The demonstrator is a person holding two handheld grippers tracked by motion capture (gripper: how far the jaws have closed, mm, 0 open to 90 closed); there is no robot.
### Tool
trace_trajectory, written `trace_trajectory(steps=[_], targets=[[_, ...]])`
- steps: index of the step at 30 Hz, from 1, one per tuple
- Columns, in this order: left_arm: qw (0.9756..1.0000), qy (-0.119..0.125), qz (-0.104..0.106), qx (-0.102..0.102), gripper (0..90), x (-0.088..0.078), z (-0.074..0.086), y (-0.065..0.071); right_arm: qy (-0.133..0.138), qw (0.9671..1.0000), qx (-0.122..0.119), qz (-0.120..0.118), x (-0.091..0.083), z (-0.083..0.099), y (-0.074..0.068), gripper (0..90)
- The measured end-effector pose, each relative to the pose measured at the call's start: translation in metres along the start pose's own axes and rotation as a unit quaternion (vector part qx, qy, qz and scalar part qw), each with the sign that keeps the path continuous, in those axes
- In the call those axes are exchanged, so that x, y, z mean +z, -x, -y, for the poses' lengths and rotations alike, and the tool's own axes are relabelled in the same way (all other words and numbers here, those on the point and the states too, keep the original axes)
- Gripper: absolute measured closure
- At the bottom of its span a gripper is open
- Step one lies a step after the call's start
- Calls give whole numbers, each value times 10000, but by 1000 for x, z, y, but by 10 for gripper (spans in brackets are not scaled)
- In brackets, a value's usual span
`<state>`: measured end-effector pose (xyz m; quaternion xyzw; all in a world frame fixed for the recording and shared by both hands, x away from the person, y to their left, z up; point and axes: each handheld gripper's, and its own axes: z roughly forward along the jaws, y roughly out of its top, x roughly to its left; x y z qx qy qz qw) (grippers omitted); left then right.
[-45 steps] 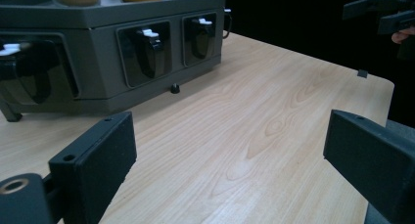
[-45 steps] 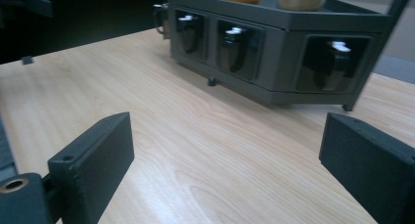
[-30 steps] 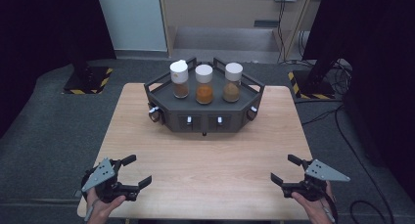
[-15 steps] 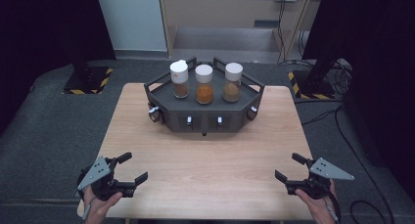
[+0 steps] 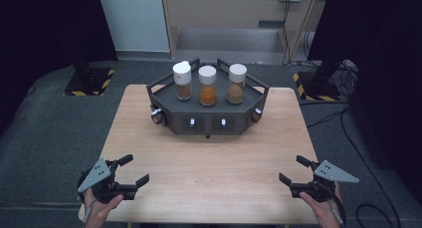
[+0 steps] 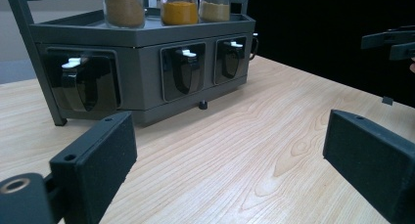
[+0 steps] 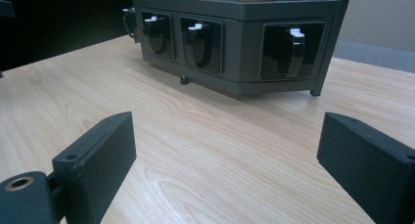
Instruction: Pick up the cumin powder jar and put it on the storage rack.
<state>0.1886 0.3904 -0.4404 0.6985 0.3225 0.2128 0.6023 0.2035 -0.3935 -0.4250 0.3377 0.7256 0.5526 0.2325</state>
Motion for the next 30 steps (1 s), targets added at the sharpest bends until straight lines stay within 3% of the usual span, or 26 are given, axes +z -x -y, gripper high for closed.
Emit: trace_trajectory(steps=[30], targets=[[9998,-25,202,19,48,2,0,-2,-57,9999,-72,-41,4,-3,-3,77]])
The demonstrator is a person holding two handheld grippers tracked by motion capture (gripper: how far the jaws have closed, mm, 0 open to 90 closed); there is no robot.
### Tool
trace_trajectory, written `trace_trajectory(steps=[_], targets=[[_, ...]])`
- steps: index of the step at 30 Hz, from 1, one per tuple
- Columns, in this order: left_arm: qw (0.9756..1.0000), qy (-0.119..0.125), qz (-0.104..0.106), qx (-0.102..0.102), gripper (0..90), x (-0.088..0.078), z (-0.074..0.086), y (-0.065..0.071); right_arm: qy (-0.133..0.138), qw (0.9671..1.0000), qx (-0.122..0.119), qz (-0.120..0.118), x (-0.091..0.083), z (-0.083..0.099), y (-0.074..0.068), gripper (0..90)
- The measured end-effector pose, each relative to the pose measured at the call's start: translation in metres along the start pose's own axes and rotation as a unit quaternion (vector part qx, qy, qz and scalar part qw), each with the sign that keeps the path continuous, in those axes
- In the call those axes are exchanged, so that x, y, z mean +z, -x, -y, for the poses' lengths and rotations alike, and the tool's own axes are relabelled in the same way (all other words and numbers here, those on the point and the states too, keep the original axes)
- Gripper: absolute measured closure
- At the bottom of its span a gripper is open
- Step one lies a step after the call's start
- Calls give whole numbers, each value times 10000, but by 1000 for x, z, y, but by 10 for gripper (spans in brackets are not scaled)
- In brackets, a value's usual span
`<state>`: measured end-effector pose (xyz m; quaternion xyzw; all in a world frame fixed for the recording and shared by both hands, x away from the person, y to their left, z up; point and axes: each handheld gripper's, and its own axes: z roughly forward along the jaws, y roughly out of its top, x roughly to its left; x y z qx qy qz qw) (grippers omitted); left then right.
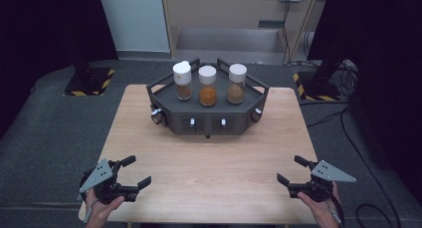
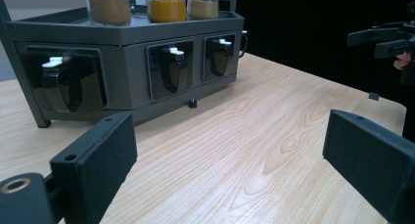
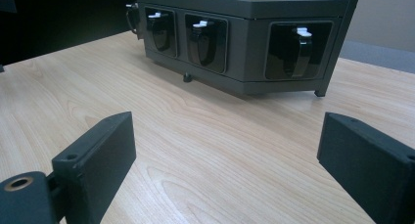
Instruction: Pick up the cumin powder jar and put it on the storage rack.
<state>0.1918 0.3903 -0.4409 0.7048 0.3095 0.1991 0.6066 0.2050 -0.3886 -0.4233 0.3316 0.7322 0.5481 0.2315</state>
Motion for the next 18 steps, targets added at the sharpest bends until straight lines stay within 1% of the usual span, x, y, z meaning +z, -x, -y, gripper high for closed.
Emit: trace_trajectory(steps=[7,11,13,16,18], targets=[[10000,10,3,-9,47,0,0,0,-3,10000,-1,-21,0,0,0,76],[10000,3,-32,23,46,2,0,0,-22,10000,-17,-41,0,0,1,75],[10000,-4,-40,15,43,2,0,0,-15,10000,3,-89,1,0,2,72],[9999,33,-83,56,40,1,1,2,-14,9999,21,-161,2,1,3,62],[9999,32,-99,58,36,1,1,2,32,9997,89,-216,2,2,6,53]])
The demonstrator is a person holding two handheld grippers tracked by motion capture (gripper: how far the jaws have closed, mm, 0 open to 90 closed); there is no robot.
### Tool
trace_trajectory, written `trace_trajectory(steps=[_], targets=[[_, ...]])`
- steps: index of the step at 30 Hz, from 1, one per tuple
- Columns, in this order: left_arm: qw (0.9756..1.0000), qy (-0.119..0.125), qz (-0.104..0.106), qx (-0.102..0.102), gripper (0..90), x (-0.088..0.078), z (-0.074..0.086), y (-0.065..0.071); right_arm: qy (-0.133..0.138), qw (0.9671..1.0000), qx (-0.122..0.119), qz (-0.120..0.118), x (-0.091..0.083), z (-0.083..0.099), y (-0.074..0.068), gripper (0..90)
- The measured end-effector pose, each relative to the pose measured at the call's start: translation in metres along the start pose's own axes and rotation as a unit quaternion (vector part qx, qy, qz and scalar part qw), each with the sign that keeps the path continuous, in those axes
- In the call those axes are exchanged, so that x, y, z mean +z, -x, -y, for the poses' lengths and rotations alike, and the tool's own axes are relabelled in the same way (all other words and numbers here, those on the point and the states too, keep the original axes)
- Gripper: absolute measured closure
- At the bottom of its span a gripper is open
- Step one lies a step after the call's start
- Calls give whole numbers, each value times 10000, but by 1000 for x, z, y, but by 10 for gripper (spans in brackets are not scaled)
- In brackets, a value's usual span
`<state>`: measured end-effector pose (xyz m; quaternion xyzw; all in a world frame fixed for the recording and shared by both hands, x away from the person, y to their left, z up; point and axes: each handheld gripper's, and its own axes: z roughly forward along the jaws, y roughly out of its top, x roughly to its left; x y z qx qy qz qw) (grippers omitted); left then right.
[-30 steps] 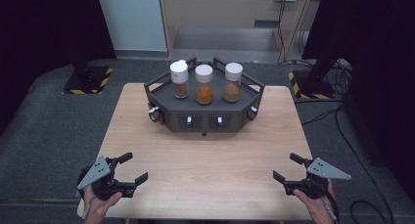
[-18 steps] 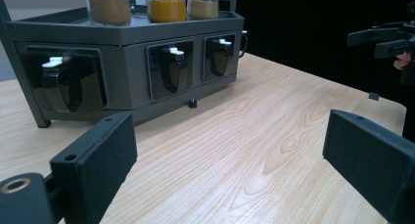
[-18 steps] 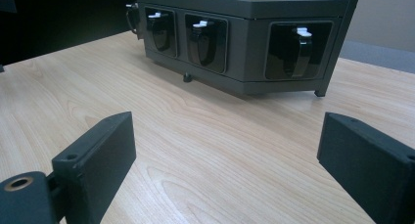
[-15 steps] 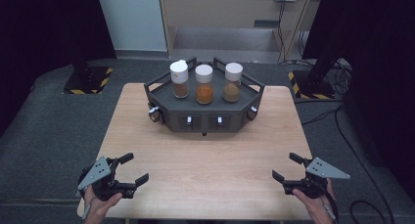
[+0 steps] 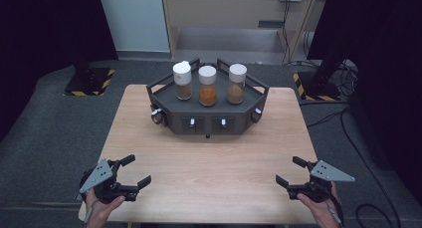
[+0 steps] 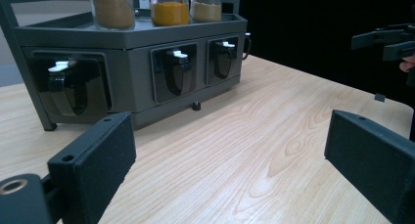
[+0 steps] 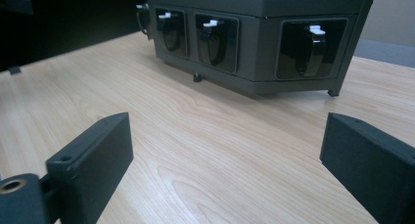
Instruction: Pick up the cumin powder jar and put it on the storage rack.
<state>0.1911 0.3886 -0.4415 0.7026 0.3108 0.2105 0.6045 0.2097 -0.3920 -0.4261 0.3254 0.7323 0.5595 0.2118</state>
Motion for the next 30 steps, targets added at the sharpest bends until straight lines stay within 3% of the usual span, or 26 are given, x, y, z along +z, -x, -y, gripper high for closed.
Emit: trace_trajectory(steps=[12,30], targets=[[10000,91,-3,6,16,0,2,1,196,9992,274,-192,-2,7,9,29],[9998,162,63,-70,3,-1,3,-1,218,9987,348,-293,-2,9,12,19]])
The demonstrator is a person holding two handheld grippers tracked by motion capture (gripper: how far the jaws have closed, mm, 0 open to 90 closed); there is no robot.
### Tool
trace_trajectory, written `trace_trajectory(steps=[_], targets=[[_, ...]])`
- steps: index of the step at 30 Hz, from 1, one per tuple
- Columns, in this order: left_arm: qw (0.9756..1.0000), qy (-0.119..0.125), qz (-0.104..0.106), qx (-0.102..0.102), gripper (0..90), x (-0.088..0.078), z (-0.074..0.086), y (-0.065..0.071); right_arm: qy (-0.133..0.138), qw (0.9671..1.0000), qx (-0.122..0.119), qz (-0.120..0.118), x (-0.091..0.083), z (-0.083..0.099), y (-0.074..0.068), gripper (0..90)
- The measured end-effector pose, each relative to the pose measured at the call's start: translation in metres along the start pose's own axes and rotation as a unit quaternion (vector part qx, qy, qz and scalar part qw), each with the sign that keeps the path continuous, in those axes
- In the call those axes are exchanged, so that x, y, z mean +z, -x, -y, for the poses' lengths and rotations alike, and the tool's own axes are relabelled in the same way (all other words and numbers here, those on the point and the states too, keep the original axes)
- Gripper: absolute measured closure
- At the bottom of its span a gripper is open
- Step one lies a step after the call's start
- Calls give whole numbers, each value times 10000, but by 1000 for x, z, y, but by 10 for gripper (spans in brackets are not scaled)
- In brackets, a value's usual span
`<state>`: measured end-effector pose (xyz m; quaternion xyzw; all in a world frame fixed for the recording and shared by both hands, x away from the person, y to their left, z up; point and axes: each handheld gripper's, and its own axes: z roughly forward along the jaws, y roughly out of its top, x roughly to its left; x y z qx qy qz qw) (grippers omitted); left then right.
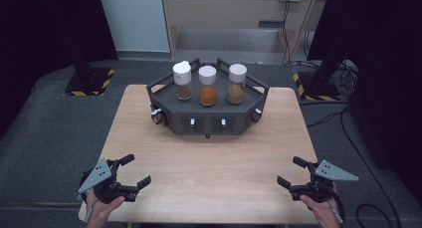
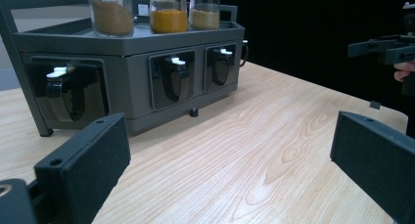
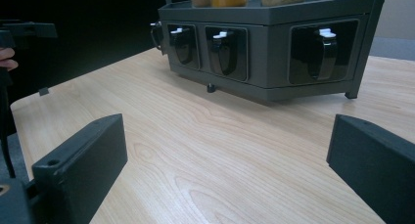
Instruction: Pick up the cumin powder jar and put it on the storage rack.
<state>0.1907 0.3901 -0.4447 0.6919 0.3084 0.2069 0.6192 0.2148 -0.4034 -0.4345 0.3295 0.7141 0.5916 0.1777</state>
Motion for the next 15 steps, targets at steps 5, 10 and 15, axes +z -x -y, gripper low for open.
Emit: trace_trajectory(steps=[5,10,15], targets=[[10000,-19,9,-9,3,1,0,0,-15,10000,-20,-4,0,0,0,19],[10000,-48,40,25,6,2,-1,0,-14,10000,-5,-2,0,0,0,19],[10000,-58,45,16,6,2,-1,0,-20,10000,-6,-7,0,0,0,20]])
